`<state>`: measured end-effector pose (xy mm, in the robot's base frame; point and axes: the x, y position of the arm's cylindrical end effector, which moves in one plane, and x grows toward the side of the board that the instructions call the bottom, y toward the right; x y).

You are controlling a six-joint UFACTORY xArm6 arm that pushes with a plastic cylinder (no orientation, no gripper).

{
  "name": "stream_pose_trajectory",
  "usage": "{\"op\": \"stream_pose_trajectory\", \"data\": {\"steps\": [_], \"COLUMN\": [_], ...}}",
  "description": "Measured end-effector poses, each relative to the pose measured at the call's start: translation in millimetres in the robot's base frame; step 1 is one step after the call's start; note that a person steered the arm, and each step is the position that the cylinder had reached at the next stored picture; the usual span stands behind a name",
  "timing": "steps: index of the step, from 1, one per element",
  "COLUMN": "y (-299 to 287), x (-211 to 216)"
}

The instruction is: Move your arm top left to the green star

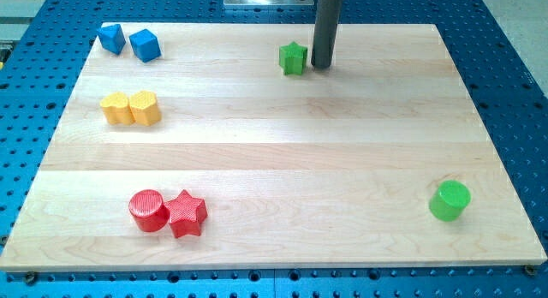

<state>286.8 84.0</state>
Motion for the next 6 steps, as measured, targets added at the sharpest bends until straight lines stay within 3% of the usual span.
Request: {"op": "stream_pose_trajectory", "data": {"steps": [3, 4, 5, 6], "y": [-2.2, -40.5, -95.6, -86.5], "x": [-15.3, -51.1, 24.8, 101.8]}}
